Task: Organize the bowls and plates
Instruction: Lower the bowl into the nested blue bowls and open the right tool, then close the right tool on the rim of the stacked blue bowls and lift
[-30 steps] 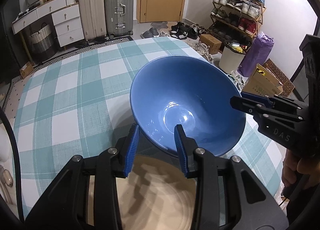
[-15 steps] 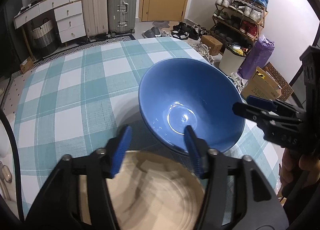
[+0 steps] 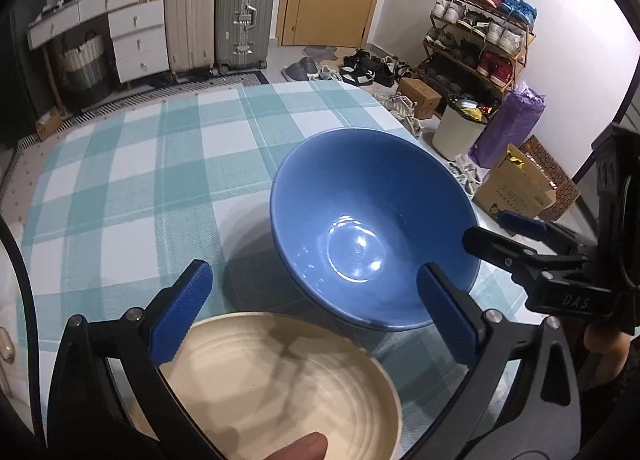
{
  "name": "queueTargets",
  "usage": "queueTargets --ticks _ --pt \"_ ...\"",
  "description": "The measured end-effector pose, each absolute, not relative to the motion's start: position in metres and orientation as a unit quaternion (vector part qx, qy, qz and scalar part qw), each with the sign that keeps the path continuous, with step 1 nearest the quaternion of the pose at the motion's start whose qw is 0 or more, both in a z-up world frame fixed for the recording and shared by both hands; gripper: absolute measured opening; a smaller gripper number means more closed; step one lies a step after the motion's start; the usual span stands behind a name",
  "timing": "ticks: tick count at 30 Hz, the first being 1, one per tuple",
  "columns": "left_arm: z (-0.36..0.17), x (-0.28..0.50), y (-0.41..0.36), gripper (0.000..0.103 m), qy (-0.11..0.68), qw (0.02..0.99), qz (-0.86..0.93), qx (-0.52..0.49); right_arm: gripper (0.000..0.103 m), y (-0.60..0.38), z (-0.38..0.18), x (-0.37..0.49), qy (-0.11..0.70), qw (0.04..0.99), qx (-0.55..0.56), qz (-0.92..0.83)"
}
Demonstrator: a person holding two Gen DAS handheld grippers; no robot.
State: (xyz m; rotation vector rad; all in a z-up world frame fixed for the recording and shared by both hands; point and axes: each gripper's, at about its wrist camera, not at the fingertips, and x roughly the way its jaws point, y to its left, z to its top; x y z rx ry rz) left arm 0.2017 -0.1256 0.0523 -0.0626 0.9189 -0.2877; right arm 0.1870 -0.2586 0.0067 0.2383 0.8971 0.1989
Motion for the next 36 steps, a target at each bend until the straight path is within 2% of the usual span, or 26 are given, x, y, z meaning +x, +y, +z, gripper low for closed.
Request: queueTargets --ticks 14,19,21,26,33,34,36 --pt "0.022 0.230 -0.116 0.102 0.471 0.867 -0.137 -0.093 0.097 -0.270 -0.011 0.190 0.431 0.881 0.160 0.112" --pt "0.014 0.238 -0.112 0.102 0.475 0.862 -0.138 -0.107 0.088 -0.271 -0.017 0.191 0.431 0.877 0.173 0.123" --pt "0.013 0.240 -0.111 0.097 0.476 0.861 -0.142 -0.112 0.085 -0.271 -0.020 0.192 0.433 0.873 0.182 0.128" --pt "0.006 0.247 -0.111 0.073 0.482 0.853 -0.154 -0.127 0.071 -0.271 -0.026 0.196 0.437 0.866 0.197 0.143" --pt "0.001 0.248 -0.113 0.044 0.485 0.849 -0.163 -0.134 0.044 -0.259 -0.022 0.198 0.431 0.867 0.187 0.165" --pt "0.000 0.248 -0.113 0.038 0.488 0.847 -0.164 -0.136 0.042 -0.256 -0.020 0.198 0.430 0.870 0.180 0.161" --pt "-0.001 0.249 -0.113 0.034 0.488 0.847 -0.161 -0.138 0.041 -0.255 -0.020 0.198 0.429 0.873 0.172 0.156"
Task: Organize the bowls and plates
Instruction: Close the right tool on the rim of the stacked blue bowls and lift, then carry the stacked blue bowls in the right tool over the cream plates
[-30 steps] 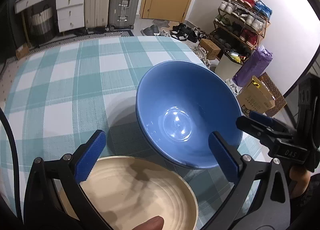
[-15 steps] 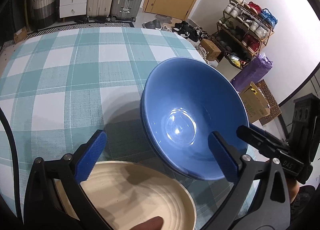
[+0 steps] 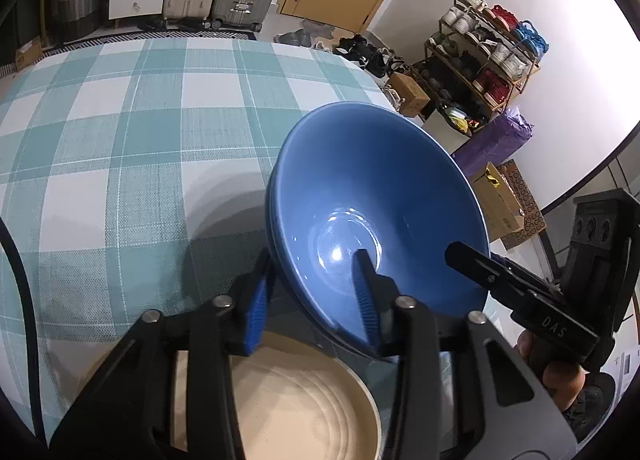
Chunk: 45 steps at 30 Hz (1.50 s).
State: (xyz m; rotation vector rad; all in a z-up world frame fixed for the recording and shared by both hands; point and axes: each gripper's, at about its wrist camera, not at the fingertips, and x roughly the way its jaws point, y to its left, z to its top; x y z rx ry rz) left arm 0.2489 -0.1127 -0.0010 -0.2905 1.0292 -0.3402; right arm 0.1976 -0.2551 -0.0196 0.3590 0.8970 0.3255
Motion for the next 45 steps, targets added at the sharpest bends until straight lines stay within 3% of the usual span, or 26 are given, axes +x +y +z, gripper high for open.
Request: queueTargets --ticks 2,18,45 --pt "-0.001 0.249 -0.113 0.029 0.487 0.849 -0.157 -0.134 0.040 -0.255 -0.020 0.197 0.428 0.874 0.170 0.155" --pt "0.014 0.237 -0.118 0.029 0.468 0.864 -0.153 -0.104 0.039 -0.253 -0.009 0.190 0.419 0.884 0.152 0.145" --pt "0.104 0.151 -0.111 0.029 0.402 0.898 -0.150 -0.094 0.039 -0.241 0.062 0.138 0.371 0.905 0.134 0.159"
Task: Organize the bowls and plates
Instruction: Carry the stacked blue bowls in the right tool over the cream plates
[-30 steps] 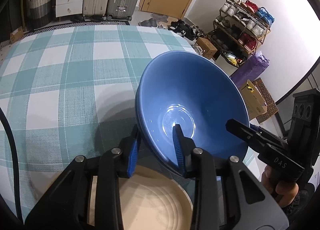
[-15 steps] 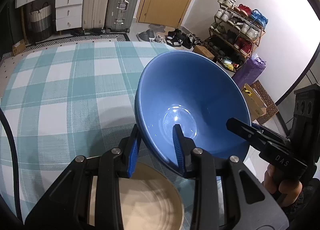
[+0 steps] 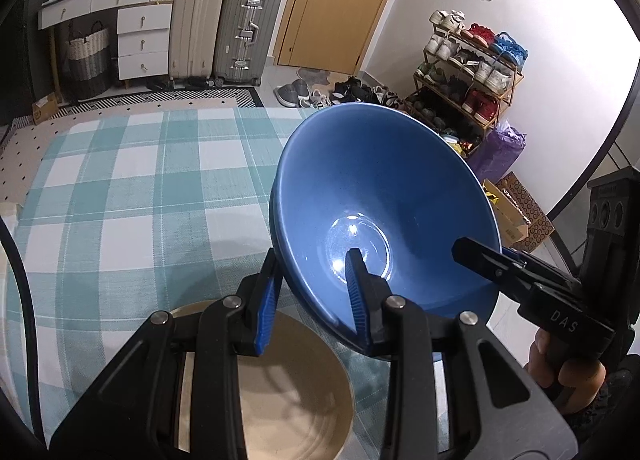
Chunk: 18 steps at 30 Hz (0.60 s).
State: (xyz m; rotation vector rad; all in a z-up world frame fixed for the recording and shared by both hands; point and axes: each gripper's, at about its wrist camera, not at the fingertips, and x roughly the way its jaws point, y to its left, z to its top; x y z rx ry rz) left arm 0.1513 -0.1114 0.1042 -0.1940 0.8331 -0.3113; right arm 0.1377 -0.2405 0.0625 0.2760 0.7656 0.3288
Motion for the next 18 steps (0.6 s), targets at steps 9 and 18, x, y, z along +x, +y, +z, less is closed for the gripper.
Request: queueTargets --ticks 9,18 --pt "0.127 0.119 -0.102 0.029 0.390 0.905 -0.141 -0.097 0.039 -0.228 0.076 0.123 0.364 0.907 0.127 0.170" --pt "0.142 0.090 -0.088 0.029 0.382 0.909 -0.129 -0.102 0.039 -0.213 0.086 0.113 0.359 0.907 0.120 0.183"
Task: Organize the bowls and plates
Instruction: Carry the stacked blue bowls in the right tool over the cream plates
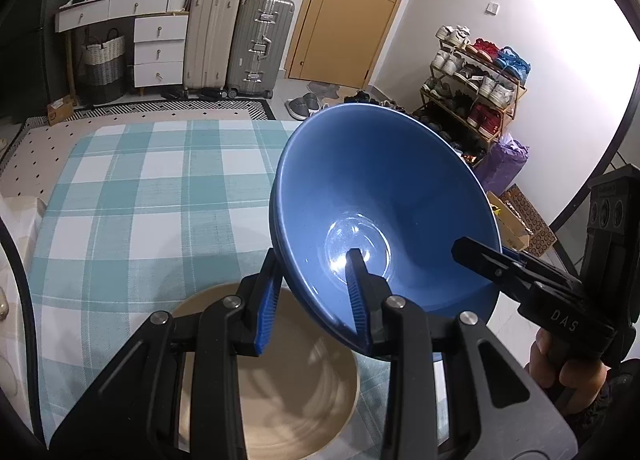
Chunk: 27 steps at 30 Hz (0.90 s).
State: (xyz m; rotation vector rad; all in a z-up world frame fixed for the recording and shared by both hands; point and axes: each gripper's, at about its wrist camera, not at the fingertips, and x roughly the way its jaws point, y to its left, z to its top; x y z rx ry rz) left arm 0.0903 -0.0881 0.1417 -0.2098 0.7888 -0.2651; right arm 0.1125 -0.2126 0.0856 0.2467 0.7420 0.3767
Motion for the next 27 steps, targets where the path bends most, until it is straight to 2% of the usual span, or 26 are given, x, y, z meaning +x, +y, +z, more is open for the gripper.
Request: queueTargets --ticks 11,27 --pt "0.149 0.056 -0.070 0.029 0.379 0.913 -0.108 -0.107 0.039 -0.193 0.086 0.104 0.363 0.902 0.117 0.202" --pt "0.132 0.030 -0.034 0.029 0.386 0.911 -0.078 -0.121 0.039 -0.158 0.069 0.101 0.377 0.891 0.110 0.229"
